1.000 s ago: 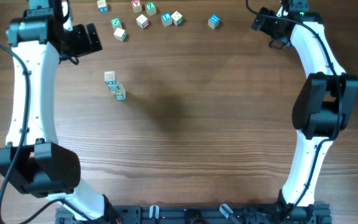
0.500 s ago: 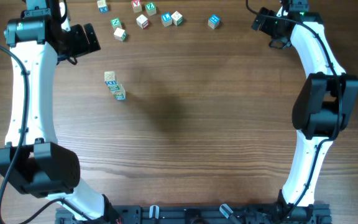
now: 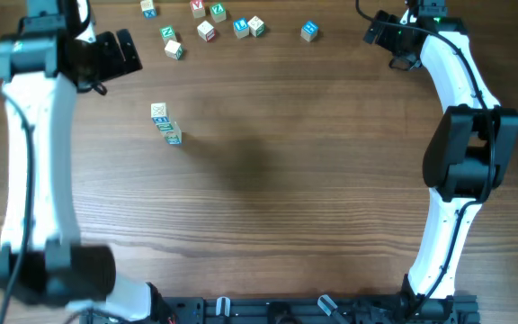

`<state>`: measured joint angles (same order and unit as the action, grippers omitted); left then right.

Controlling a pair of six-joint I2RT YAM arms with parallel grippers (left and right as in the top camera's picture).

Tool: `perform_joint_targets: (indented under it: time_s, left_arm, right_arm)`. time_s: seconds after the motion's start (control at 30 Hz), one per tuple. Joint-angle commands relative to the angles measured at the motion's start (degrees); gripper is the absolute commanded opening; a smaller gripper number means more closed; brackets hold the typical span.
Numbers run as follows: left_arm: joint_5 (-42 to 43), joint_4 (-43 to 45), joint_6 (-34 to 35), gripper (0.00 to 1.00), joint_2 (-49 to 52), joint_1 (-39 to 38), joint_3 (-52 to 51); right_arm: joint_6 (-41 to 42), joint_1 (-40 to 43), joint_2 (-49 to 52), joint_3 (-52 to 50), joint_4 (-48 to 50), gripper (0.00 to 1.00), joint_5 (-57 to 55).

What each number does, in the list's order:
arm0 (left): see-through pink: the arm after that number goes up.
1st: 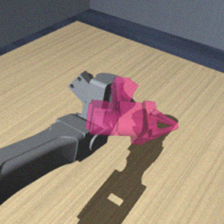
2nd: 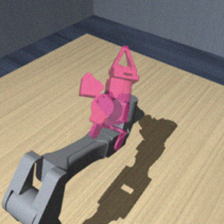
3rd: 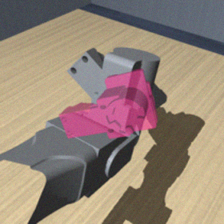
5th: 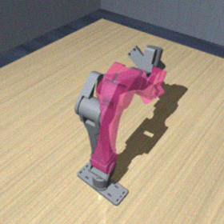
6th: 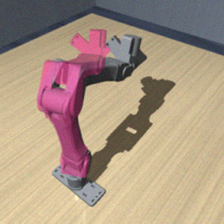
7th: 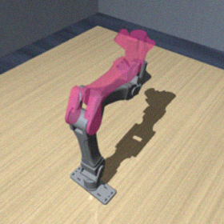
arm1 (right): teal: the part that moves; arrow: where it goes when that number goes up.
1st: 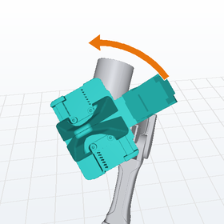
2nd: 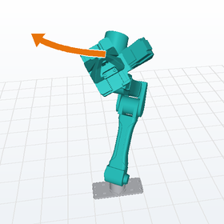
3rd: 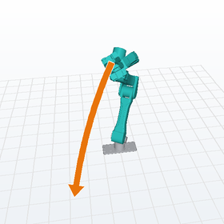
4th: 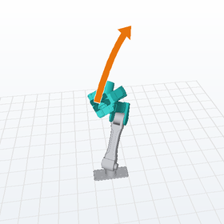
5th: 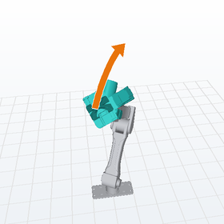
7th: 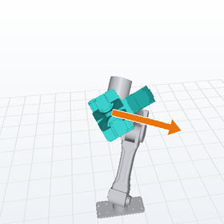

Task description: Form a tower

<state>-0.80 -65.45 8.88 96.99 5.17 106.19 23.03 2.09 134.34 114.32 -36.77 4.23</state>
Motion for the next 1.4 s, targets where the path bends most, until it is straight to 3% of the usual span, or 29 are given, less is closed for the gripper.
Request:
perform_joint_targets:
  time_s: [0.0, 0.3, 0.7, 0.77, 0.87, 0.9, 1.03, 1.13, 1.37]
  left_arm:
    - [-0.3, 0.0, 0.5, 1.00, -14.0, -1.2, 0.7]
    - [-0.3, 0.0, 0.5, 1.00, -39.5, -1.2, 0.7]
    - [-0.3, -2.6, 0.5, 1.00, -48.4, -1.2, 0.6]
    - [-0.3, 3.5, 0.5, 1.00, -48.9, -1.2, 0.0]
    - [-0.3, 19.8, 0.5, 1.00, -49.9, -1.2, -3.0]
    - [-0.3, 32.8, 0.5, 1.00, -50.5, -1.2, -5.4]
    - [-0.3, 62.9, 0.5, 1.00, -53.0, -1.2, -14.6]
    - [-0.3, 69.9, 0.5, 1.00, -55.3, -1.2, -21.4]
    - [-0.3, 72.4, 0.5, 1.00, -68.4, -1.2, -42.8]
  right_arm:
    - [-0.5, -0.2, -2.2, 0.1, 0.1, 1.00, -0.3]
    - [-0.5, -0.2, -2.2, 0.1, 0.1, 1.00, -0.3]
    - [-0.5, -0.2, -2.2, 0.1, 0.1, 1.00, -0.3]
    - [-0.5, -0.2, -2.2, 0.1, 0.1, 1.00, -0.3]
    - [-0.5, -0.2, -2.2, 0.1, 0.1, 1.00, -0.3]
    - [-0.5, -0.2, -2.2, 0.1, 0.1, 1.00, -0.3]
    - [-0.5, -0.2, -2.2, 0.1, 0.1, 1.00, -0.3]
    - [-0.5, -0.2, -2.2, 0.1, 0.0, 1.00, -0.3]
    - [-0.5, -0.2, -2.2, 0.1, 0.1, 0.99, -0.3]
